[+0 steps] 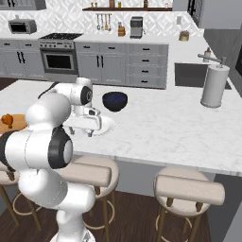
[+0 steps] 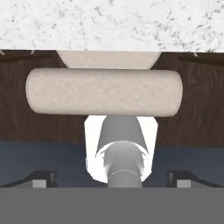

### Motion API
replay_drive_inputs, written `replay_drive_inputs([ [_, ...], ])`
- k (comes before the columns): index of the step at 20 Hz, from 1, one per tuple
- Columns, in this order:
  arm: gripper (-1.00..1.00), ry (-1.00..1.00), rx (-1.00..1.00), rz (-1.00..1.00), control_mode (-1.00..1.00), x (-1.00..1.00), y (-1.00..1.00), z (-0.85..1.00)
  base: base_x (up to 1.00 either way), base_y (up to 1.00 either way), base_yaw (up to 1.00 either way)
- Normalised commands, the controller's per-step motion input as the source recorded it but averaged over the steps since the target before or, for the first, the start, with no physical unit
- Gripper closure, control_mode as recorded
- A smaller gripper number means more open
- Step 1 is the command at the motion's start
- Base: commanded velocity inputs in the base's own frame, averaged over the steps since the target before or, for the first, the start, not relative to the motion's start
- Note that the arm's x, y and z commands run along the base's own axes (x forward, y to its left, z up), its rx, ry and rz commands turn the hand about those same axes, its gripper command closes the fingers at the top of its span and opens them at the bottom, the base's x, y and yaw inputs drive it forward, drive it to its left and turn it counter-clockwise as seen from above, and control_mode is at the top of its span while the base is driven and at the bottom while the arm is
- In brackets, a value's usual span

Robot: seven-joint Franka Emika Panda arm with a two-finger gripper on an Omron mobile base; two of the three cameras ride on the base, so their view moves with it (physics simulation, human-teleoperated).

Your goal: Pick the chicken drumstick and lime from their plates and place them in the bowl. Then put the bowl in the fridge.

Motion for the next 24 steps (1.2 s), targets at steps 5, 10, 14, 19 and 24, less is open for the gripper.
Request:
replay_drive_inputs([
  [5,-1.00,0.00,0.06,0.00,-1.00,-0.50,-0.60,0.53,0.00,0.00,0.00],
  [10,-1.00,-0.04,0.03,0.00,-1.00,-0.61,-0.01,0.21,0.00,0.00,0.00],
  [14,-1.00,-0.25,-0.03,0.00,-1.00,-0.63,0.37,0.00,0.00,0.00,0.00],
  [19,-1.00,-0.26,-0.03,0.00,1.00,-0.32,0.08,0.00,-0.29,0.00,0.00],
  [24,-1.00,0.00,0.00,0.00,1.00,0.00,0.00,0.00,-0.60,0.66,0.00],
])
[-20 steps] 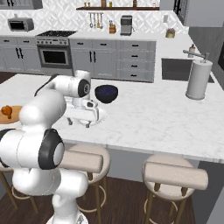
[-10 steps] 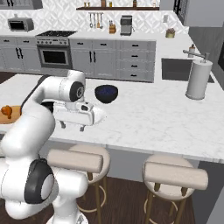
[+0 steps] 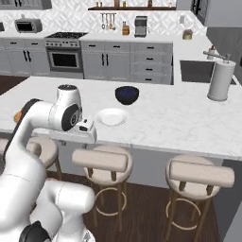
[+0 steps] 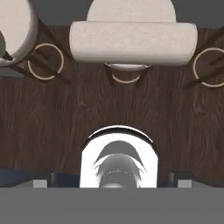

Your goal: Pick the chicken drumstick and lime from their plates and place them in the bowl. Then put the bowl in the fridge.

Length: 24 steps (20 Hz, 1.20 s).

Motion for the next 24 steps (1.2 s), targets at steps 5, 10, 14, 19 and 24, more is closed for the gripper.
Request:
replay_drive_inputs([
  [5,-1.00,0.00,0.00,0.00,1.00,0.00,0.00,0.00,-0.03,1.00,0.00],
  [10,-1.00,0.00,0.00,0.00,1.00,0.00,0.00,0.00,0.03,1.00,0.00],
  [14,-1.00,0.00,0.00,0.00,1.00,0.00,0.00,0.00,0.38,0.92,0.00],
  [19,-1.00,0.00,0.00,0.00,1.00,0.00,0.00,0.00,1.00,0.02,0.00],
  [24,-1.00,0.00,0.00,0.02,-1.00,0.19,0.05,0.00,0.79,0.27,0.02],
])
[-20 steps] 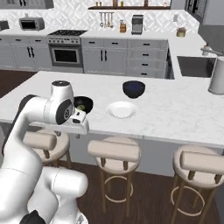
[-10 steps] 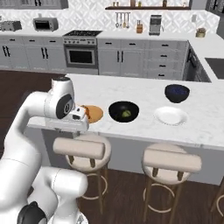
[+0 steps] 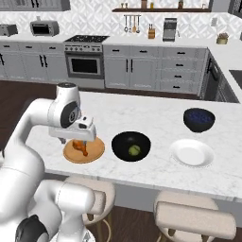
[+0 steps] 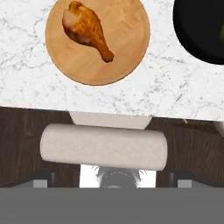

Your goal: Pick the chicken drumstick and lime from their plates and place them in the bowl. Then put the bowl in the fridge.

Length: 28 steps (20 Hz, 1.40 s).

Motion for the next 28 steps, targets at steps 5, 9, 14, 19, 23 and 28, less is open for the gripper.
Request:
replay_drive_inputs([
  [5,-1.00,0.00,0.00,0.27,-1.00,0.97,0.12,-0.11,0.00,0.00,0.00],
  [9,-1.00,0.00,0.01,0.46,-1.00,0.46,0.16,-0.37,0.00,0.00,0.00],
  [14,-1.00,0.00,0.00,0.44,-1.00,0.48,0.35,-0.48,0.00,0.00,0.00],
  [19,-1.00,0.00,0.00,0.10,-1.00,0.83,0.16,-0.38,0.00,0.00,0.00],
  [23,-1.00,0.00,0.00,0.06,-1.00,0.62,0.08,-0.36,0.00,0.00,0.00],
  [28,-1.00,0.00,0.00,0.05,-1.00,0.50,0.17,-0.36,0.00,0.00,0.00],
])
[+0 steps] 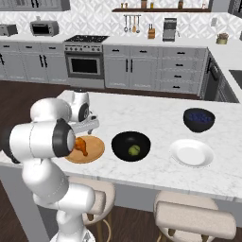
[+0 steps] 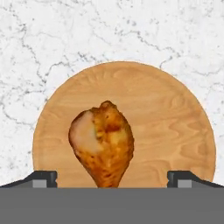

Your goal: Pick the chicken drumstick and lime from their plates and place them in the bowl. Then put the bowl in the fridge.

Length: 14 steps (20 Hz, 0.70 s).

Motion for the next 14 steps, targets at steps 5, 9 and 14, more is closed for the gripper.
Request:
replay_drive_inputs([
  [5,-1.00,0.01,0.00,0.05,-1.00,0.06,0.13,-0.47,0.00,0.00,0.00],
  [9,-1.00,0.00,0.00,0.06,-1.00,-0.21,0.09,-0.29,0.00,0.00,0.00],
  [14,-1.00,0.00,0.00,0.05,-1.00,-0.02,0.04,-0.46,0.00,0.00,0.00],
])
